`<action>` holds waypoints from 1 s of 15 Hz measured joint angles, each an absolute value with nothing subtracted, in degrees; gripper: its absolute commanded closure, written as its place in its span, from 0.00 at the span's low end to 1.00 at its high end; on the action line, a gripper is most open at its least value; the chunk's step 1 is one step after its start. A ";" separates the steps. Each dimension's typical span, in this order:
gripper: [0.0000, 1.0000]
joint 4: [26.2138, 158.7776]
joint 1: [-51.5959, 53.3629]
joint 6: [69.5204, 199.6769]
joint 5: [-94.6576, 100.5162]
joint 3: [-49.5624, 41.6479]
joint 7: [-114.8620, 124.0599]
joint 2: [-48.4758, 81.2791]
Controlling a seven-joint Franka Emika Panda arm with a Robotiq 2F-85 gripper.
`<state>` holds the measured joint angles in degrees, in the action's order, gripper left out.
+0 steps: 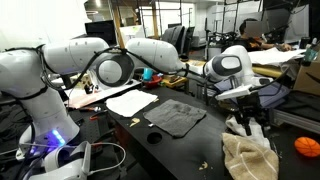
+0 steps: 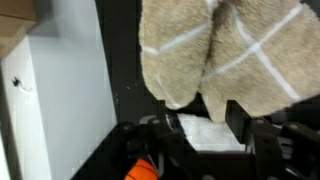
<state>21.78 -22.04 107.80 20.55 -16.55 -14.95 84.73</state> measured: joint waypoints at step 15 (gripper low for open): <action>0.00 21.43 -19.40 87.44 12.39 -6.30 -50.80 84.21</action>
